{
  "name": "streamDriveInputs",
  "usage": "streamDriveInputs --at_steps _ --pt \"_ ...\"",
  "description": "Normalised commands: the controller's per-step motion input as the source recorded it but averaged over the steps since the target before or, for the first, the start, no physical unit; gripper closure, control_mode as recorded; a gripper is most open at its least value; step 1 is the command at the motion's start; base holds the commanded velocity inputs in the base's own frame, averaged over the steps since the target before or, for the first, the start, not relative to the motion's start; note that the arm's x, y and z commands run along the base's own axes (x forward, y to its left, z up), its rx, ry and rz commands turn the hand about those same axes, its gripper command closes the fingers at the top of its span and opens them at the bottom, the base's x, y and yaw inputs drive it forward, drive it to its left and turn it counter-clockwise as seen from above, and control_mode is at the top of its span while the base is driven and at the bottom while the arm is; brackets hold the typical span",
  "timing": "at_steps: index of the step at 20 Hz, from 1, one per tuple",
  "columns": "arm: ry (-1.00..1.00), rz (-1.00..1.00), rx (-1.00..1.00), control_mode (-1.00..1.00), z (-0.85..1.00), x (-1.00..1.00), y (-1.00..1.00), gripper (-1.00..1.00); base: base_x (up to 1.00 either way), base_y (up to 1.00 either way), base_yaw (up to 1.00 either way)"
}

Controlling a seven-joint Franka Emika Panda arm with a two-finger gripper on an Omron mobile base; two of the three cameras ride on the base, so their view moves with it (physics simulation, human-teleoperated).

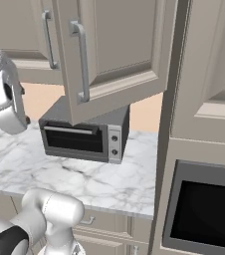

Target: Open the cabinet, pick the kettle from the cabinet, and place it in the sink.

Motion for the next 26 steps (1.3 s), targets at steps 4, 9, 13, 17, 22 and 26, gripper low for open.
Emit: streamDriveInputs --at_steps 4,9,13,17,22,26 --pt "0.0 -0.43 0.46 -1.0 -0.19 0.22 0.26 -1.0 0.0 0.0 0.0" --pt "-0.13 -0.5 0.32 -1.0 -0.2 0.33 0.2 -1.0 0.0 0.0 0.0" --pt "-0.24 -0.53 0.03 -1.0 -0.12 0.35 0.26 -1.0 0.0 0.0 0.0" --pt "-0.24 -0.51 0.0 -1.0 -0.04 0.37 0.26 -1.0 0.0 0.0 0.0" --pt "-0.19 -0.43 -0.03 -1.0 -0.02 0.42 0.07 -1.0 0.0 0.0 0.0" --pt "-0.08 -0.28 -0.04 -1.0 0.0 0.48 -0.03 -1.0 0.0 0.0 0.0"
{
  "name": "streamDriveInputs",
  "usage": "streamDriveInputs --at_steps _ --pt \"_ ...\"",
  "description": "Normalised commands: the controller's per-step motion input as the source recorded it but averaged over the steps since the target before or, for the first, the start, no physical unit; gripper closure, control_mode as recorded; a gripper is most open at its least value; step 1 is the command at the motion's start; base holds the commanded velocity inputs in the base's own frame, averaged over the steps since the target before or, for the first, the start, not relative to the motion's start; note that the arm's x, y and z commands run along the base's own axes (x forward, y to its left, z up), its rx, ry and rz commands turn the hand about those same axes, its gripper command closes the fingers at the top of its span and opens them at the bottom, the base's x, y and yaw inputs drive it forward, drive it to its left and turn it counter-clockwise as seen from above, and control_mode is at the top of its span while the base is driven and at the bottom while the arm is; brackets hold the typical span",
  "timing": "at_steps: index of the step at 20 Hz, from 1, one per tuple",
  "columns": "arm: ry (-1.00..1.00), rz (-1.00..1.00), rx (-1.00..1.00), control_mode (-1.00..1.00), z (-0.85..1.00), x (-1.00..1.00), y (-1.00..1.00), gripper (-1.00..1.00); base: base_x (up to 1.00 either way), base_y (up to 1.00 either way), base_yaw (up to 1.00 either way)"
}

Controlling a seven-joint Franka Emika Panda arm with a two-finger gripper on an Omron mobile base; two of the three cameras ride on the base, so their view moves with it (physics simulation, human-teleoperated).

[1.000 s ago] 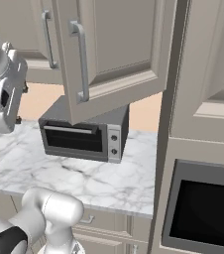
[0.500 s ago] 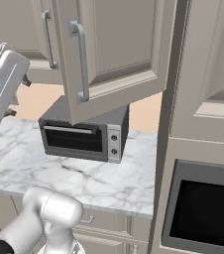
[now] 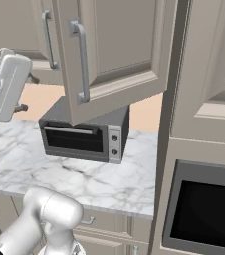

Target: Open the cabinet, pick the kettle from the cabinet, and place it in the sink.

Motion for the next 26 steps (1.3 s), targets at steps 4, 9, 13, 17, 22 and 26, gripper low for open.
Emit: streamDriveInputs --at_steps 4,9,13,17,22,26 --pt "-0.01 -0.24 -0.09 -1.0 0.02 0.42 -0.16 -1.0 0.0 0.0 0.0" --pt "0.01 -0.17 -0.1 -1.0 0.05 0.22 -0.31 -1.0 0.0 0.0 0.0" --pt "0.0 -0.11 -0.03 -1.0 0.0 0.13 -0.29 -1.0 0.0 0.0 0.0" --pt "0.02 -0.13 0.0 -1.0 0.0 0.14 -0.39 -1.0 0.0 0.0 0.0" --pt "0.0 -0.06 0.0 -1.0 -0.03 0.07 -0.3 -1.0 0.0 0.0 0.0" --pt "-0.06 0.0 0.0 -1.0 -0.05 0.01 -0.21 -1.0 0.0 0.0 0.0"
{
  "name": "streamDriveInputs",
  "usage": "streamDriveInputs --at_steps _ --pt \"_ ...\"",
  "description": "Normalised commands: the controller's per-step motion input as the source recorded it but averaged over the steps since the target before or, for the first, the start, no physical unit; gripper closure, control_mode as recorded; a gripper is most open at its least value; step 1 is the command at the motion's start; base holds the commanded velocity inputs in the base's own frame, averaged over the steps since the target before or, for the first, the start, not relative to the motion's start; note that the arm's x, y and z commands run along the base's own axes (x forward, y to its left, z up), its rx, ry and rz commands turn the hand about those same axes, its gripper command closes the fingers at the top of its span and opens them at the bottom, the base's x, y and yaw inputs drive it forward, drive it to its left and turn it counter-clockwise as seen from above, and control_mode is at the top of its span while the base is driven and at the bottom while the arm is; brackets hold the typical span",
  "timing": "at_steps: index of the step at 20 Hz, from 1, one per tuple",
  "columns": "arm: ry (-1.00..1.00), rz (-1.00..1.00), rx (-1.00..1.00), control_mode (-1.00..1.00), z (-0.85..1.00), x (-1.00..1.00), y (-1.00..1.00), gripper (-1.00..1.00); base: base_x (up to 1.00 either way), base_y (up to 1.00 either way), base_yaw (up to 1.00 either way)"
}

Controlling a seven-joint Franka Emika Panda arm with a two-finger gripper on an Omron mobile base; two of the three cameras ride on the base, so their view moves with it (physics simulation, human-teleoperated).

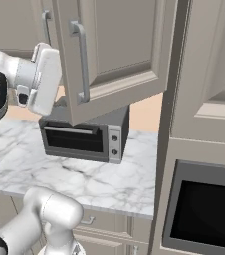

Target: Open the cabinet, pick the kettle from the cabinet, and place it in the sink.

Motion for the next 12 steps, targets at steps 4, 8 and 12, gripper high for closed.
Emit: streamDriveInputs --at_steps 4,8,12 --pt "-0.13 0.0 0.0 -1.0 -0.01 -0.18 -0.33 -1.0 0.0 0.0 0.0" --pt "-0.02 0.0 0.0 -1.0 0.0 -0.29 -0.51 -1.0 0.0 0.0 0.0" --pt "0.0 0.0 0.0 -1.0 0.0 -0.24 -0.58 -1.0 0.0 0.0 0.0"
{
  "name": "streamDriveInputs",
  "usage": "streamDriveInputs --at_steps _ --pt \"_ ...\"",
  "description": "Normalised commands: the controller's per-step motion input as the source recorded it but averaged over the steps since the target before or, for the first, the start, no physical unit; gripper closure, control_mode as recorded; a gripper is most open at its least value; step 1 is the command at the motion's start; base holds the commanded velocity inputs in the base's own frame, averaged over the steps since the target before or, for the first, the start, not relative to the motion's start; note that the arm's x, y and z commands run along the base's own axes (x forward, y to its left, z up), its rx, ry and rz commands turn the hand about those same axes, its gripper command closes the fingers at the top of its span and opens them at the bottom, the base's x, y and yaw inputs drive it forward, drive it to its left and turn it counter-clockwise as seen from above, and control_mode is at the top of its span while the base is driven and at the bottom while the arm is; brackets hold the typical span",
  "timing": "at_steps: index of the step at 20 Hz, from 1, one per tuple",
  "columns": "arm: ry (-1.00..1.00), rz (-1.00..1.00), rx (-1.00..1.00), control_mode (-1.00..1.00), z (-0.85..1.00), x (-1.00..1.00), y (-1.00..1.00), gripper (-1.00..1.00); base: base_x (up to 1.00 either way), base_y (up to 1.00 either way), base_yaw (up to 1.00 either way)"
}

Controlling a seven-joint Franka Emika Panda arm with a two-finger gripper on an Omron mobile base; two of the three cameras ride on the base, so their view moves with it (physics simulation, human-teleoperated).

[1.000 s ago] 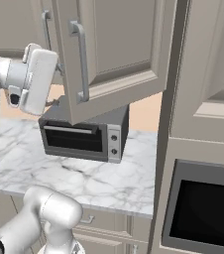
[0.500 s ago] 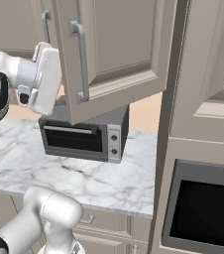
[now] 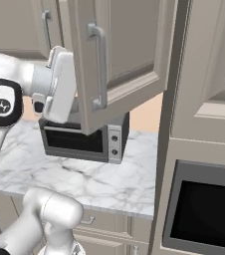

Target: Open the cabinet, pick the kettle from the cabinet, and place it in the sink.

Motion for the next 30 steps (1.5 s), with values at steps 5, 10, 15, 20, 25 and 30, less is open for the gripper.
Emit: streamDriveInputs --at_steps 5,10,15,20,25,30 --pt "0.09 -0.01 0.0 -1.0 0.0 -0.17 -0.65 -1.0 0.0 0.0 0.0" --pt "0.17 -0.02 0.0 -1.0 0.0 -0.07 -0.67 -1.0 0.0 0.0 0.0" --pt "0.21 0.0 0.0 -1.0 0.0 0.0 -0.58 -1.0 0.0 0.0 0.0" --pt "0.19 0.0 0.0 -1.0 -0.03 -0.02 -0.56 -1.0 0.0 0.0 0.0" --pt "0.15 0.04 0.0 -1.0 -0.07 0.0 -0.19 -1.0 0.0 0.0 0.0" --pt "0.08 0.1 -0.02 -1.0 -0.09 -0.04 0.07 -1.0 0.0 0.0 0.0"
